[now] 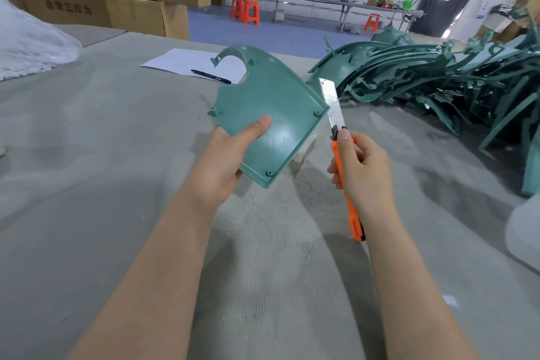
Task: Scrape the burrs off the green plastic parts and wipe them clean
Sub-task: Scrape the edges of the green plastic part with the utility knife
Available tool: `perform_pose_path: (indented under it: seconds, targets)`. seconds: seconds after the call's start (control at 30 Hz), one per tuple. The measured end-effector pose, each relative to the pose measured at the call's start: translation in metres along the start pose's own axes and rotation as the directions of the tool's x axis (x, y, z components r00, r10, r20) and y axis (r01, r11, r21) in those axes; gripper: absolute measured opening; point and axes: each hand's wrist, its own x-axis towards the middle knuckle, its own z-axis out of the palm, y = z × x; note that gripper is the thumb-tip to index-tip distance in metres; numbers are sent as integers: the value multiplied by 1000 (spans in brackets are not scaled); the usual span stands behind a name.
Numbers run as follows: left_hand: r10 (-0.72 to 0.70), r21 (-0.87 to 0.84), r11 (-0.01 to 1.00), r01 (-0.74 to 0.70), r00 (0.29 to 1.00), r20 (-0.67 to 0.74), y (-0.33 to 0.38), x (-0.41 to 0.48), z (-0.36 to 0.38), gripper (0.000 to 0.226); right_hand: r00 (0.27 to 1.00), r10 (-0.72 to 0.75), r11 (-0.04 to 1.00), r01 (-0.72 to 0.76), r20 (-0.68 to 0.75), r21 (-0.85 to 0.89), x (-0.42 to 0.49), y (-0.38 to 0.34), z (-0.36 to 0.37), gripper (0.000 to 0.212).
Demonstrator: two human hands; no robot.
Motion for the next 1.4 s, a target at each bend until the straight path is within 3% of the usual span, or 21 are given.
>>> perform_pose_path:
  seconds: [0.37,0.8,1.3,1.4]
  targets:
    - [1,-13,1000,-1,1000,16,-1,2,-2,23,999,37,998,-36,-38,45,-2,-4,-1,33]
    - [-1,-42,999,2,1000,7,1,1,-3,29,1000,13,999,-14,25,37,-3,-2,3,34]
    - [35,-87,995,-44,994,-101,-1,5,-3,15,932,-197,961,245,303,-128,-13,-1,18,22]
    - [14,-83,996,-21,996,-93,0,5,-7,14,952,-180,971,212,248,-109,-10,-1,14,24]
